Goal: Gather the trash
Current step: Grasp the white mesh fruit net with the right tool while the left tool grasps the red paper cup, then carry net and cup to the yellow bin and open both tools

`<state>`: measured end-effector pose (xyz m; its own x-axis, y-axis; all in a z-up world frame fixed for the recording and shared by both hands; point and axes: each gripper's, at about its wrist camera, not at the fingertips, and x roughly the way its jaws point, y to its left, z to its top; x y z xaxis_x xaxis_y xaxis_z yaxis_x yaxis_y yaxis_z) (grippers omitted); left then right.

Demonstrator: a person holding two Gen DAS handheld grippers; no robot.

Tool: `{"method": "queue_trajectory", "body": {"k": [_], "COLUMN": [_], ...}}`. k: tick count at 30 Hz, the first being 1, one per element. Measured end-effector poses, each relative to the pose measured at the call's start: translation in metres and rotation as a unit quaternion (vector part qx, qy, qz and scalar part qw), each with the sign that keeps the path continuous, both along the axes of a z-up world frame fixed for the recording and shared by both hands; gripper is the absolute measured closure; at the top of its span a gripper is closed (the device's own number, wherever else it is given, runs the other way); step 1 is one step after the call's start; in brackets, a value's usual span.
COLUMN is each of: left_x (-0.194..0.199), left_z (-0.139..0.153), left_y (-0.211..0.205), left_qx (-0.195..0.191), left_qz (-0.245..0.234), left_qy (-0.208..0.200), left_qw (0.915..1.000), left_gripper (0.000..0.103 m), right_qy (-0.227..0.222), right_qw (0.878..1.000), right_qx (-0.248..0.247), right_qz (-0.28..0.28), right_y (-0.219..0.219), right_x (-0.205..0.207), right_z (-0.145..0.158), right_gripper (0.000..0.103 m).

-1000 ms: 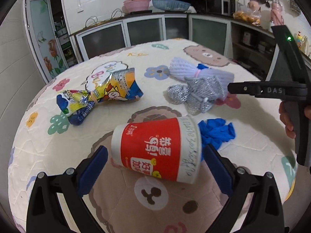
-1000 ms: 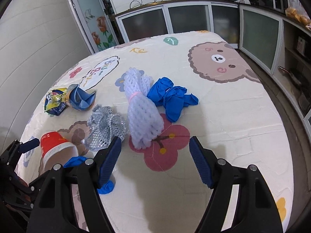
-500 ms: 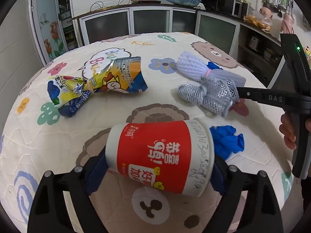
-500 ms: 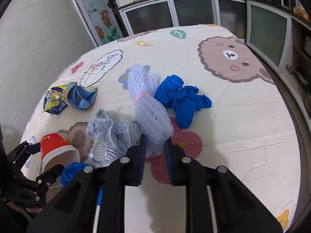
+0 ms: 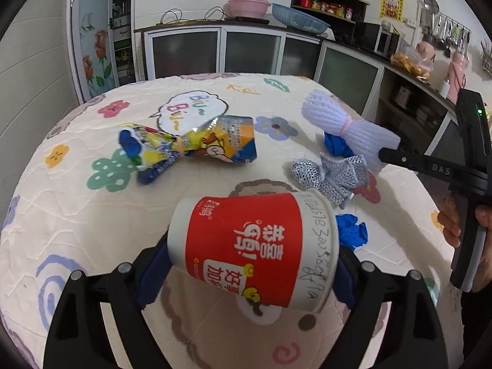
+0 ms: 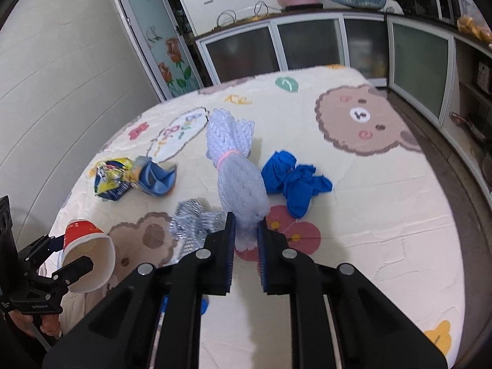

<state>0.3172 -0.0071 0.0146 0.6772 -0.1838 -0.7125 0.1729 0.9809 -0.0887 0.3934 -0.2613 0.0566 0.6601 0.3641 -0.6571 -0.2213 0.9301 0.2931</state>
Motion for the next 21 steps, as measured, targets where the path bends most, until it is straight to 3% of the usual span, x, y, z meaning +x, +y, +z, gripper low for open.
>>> {"method": "queue_trajectory", "body": {"k": [12,21], "left_x": [-0.037,-0.062], "left_z": [0.027,0.033], "left_y": [0.011,-0.042], "left_qx": [-0.003,-0.002], "left_qz": [-0.006,-0.082], "left_qy": [-0.036,-0.050], "left_qw": [0.9993,0.9953], "left_gripper": [0.019,0.019], "right_qy": [-0.053,-0.066], "right_qw": [0.998,0.994], "right_qx": [0.003,-0.006], "right_qz": [-0.034,-0.090], "right_y": [-0.028,-0.074], "right_x": [-0.067,-0.149], "right_z": [0.050,0.058], "right_gripper": [0.090,0.090]}}
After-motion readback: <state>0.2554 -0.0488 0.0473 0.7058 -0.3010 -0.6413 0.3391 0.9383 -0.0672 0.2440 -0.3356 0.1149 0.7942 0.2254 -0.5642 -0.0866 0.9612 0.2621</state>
